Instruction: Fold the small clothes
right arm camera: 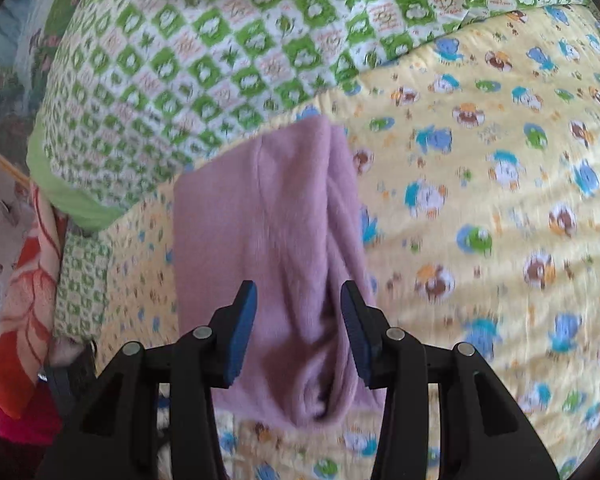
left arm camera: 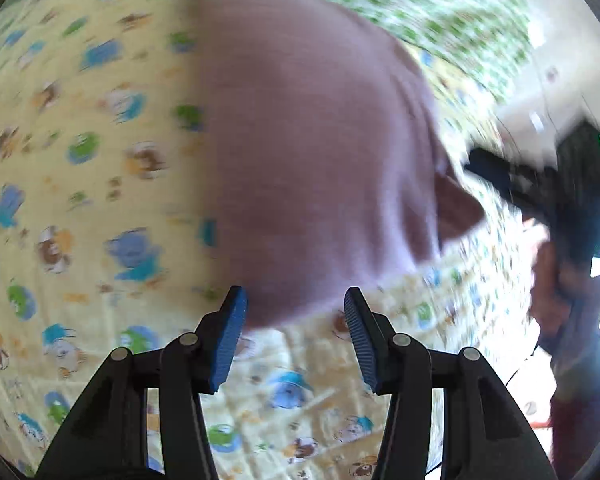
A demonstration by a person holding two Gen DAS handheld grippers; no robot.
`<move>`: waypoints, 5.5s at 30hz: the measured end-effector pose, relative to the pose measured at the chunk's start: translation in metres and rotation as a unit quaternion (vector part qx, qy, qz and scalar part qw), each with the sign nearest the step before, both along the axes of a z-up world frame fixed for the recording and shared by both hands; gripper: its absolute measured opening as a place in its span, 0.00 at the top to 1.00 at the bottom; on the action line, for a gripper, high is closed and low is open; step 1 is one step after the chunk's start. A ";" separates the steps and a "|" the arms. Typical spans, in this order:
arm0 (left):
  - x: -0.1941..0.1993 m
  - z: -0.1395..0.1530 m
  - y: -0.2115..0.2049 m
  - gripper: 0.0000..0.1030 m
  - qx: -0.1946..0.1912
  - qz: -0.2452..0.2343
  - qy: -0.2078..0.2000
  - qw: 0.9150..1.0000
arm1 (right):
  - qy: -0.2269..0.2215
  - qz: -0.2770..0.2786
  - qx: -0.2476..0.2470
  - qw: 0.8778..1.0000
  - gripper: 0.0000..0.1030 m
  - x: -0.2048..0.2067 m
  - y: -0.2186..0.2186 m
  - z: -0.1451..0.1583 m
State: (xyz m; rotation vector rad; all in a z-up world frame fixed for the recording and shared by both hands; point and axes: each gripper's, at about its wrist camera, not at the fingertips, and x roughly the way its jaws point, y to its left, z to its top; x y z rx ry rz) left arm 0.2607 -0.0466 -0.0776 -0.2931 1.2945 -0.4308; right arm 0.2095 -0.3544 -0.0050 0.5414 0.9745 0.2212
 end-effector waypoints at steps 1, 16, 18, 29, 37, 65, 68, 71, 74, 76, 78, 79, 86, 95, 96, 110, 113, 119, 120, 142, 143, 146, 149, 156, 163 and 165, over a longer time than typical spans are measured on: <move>0.005 0.001 0.006 0.50 -0.008 0.013 0.005 1.000 | 0.006 0.008 -0.012 1.000 0.56 -0.002 0.005 -0.003; 0.035 -0.025 -0.012 0.46 -0.019 0.032 0.045 0.998 | 0.043 0.057 -0.147 0.987 0.92 -0.001 0.032 -0.042; 0.036 -0.024 -0.014 0.46 -0.018 0.031 0.044 0.998 | 0.019 0.041 -0.110 0.993 0.93 -0.008 0.023 -0.028; 0.043 -0.030 -0.035 0.38 -0.001 0.017 0.052 0.998 | 0.035 -0.047 -0.021 0.998 0.94 -0.038 -0.029 -0.056; 0.047 -0.013 -0.022 0.40 -0.013 0.030 0.042 0.999 | 0.039 -0.076 -0.045 0.995 0.85 -0.028 -0.024 -0.041; 0.223 0.007 -0.025 0.71 -0.005 0.066 -0.037 0.997 | -0.009 -0.047 0.068 0.997 0.89 0.104 -0.040 -0.058; 0.216 0.008 -0.016 0.59 -0.020 0.077 -0.026 0.996 | -0.010 -0.045 0.080 0.996 0.86 0.105 -0.042 -0.058; 0.199 0.015 -0.004 0.40 -0.022 0.082 -0.022 0.996 | -0.014 -0.056 0.060 0.997 0.66 0.095 -0.043 -0.043; 0.172 0.018 0.010 0.33 -0.037 0.086 -0.015 0.995 | -0.031 -0.058 0.062 0.996 0.47 0.078 -0.043 -0.029; 0.153 0.016 0.014 0.28 -0.051 0.092 -0.006 0.994 | -0.035 -0.053 0.059 0.996 0.32 0.068 -0.040 -0.026; 0.135 0.010 0.014 0.26 -0.062 0.095 0.007 0.994 | -0.034 -0.044 0.057 0.997 0.31 0.057 -0.037 -0.026; 0.126 0.004 0.012 0.26 -0.071 0.095 0.018 0.993 | -0.030 -0.039 0.054 0.997 0.31 0.054 -0.035 -0.028; 0.108 -0.019 -0.011 0.26 -0.090 0.085 0.043 0.991 | 0.013 0.000 0.065 0.998 0.31 0.060 -0.035 -0.056; 0.130 -0.043 -0.036 0.47 -0.139 0.088 0.069 0.984 | 0.028 0.044 0.130 0.990 0.38 0.080 -0.032 -0.089; 0.129 -0.044 -0.035 0.50 -0.146 0.090 0.068 0.983 | 0.033 0.045 0.145 0.988 0.54 0.079 -0.032 -0.092; 0.086 0.049 0.036 0.66 -0.151 0.112 -0.024 0.982 | -0.057 0.070 0.194 0.977 0.70 0.044 0.023 -0.010; 0.073 0.062 0.070 0.66 -0.132 0.123 -0.040 0.983 | -0.071 0.095 0.208 0.971 0.70 0.046 0.058 0.001; 0.041 0.046 0.136 0.66 -0.104 0.160 -0.028 0.981 | -0.042 0.130 0.232 0.963 0.70 0.053 0.127 -0.027; 0.037 0.042 0.145 0.66 -0.104 0.163 -0.024 0.981 | -0.032 0.138 0.235 0.962 0.70 0.054 0.140 -0.035; -0.004 0.007 0.177 0.58 -0.089 0.195 0.010 0.977 | 0.045 0.102 0.177 0.978 0.48 0.041 0.156 -0.069; -0.010 0.009 0.177 0.56 -0.092 0.194 0.011 0.977 | 0.044 0.099 0.177 0.978 0.45 0.034 0.153 -0.066; -0.029 0.005 0.182 0.48 -0.099 0.184 0.023 0.978 | 0.039 0.092 0.183 0.978 0.29 0.013 0.148 -0.065; -0.045 -0.008 0.178 0.45 -0.109 0.175 0.045 0.977 | 0.050 0.098 0.183 0.977 0.26 -0.008 0.153 -0.074; -0.059 -0.022 0.155 0.75 -0.095 0.140 0.071 0.983 | 0.090 0.120 0.181 0.972 0.63 -0.025 0.177 -0.101; -0.064 -0.013 0.160 0.82 -0.082 0.136 0.070 0.985 | 0.072 0.121 0.239 0.961 0.84 -0.033 0.166 -0.077; -0.065 -0.023 0.159 0.82 -0.079 0.135 0.073 0.985 | 0.093 0.119 0.201 0.968 0.84 -0.031 0.169 -0.089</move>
